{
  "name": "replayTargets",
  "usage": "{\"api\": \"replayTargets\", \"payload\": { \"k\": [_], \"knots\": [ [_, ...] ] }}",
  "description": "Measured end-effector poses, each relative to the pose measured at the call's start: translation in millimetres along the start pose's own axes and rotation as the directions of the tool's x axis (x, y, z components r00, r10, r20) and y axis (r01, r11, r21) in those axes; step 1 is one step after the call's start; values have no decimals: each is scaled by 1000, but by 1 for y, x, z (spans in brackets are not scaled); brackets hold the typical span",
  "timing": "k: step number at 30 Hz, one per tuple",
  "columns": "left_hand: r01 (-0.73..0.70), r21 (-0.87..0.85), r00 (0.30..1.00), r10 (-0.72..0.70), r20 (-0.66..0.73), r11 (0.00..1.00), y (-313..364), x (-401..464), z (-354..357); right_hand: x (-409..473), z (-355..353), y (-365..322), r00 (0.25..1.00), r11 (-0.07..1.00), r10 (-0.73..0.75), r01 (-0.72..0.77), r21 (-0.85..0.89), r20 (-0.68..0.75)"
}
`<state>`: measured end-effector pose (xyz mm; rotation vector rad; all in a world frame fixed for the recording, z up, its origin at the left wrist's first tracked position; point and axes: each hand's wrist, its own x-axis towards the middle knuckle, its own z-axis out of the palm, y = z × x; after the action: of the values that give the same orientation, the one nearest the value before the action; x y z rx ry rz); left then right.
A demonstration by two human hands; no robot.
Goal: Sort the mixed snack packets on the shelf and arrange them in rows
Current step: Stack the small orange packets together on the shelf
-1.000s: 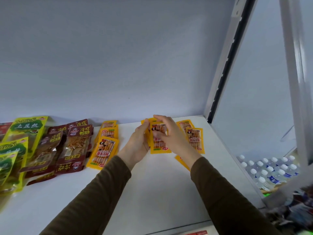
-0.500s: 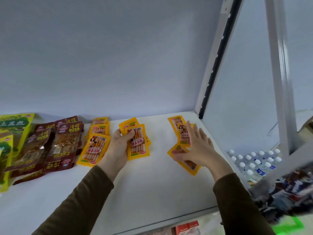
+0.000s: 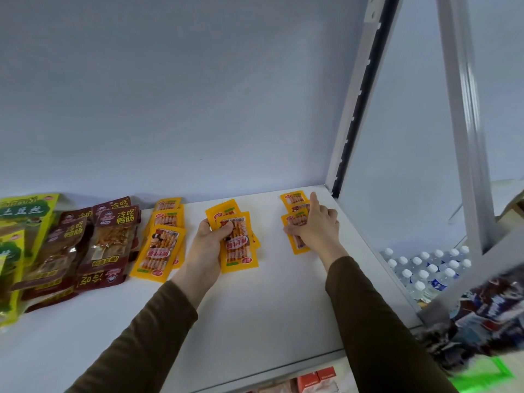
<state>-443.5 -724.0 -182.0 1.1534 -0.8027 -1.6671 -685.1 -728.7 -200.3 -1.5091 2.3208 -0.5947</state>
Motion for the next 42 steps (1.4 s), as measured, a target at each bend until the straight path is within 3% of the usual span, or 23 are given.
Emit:
{"api": "replayTargets", "payload": {
  "k": [9, 15, 16, 18, 19, 21, 26, 30, 34, 37, 42],
  "knots": [
    [-4, 47, 999, 6, -34, 999, -5, 9, -2, 7, 4, -14, 1000, 985, 1, -2, 174, 6],
    [27, 57, 998, -24, -52, 998, -5, 17, 2, 13, -5, -16, 994, 940, 54, -81, 332, 91],
    [37, 53, 998, -34, -55, 998, -5, 18, 3, 11, -7, -19, 992, 882, 40, -91, 462, 119],
    [51, 44, 996, -47, -70, 998, -3, 20, 4, 1, -9, -25, 982, 649, -26, -127, 750, 189],
    [54, 36, 995, -51, -82, 998, -2, 21, 6, -5, -8, -29, 972, 535, -75, -149, 832, 222],
    [52, 0, 995, -52, -82, 999, 3, 23, 8, -18, 2, -38, 948, 438, -172, -170, 883, 267],
    [4, -72, 998, 0, 57, 997, 9, 20, 15, -46, 38, -68, 953, 414, -203, -126, 902, 226],
    [-46, 30, 999, 46, 11, 998, 0, 21, 13, -51, 48, -88, 969, 421, -156, -111, 900, 193],
    [-80, 104, 997, 82, -9, 991, 4, 30, 8, -49, 51, -99, 936, 358, -185, -220, 907, 300],
    [-141, 225, 989, 145, -2, 964, 10, 39, 4, -40, 53, -106, 956, 479, -182, -119, 870, 231],
    [-185, 357, 974, 220, -60, 916, 17, 55, -2, -32, 60, -122, 975, 575, -153, -43, 817, 159]
  ]
}}
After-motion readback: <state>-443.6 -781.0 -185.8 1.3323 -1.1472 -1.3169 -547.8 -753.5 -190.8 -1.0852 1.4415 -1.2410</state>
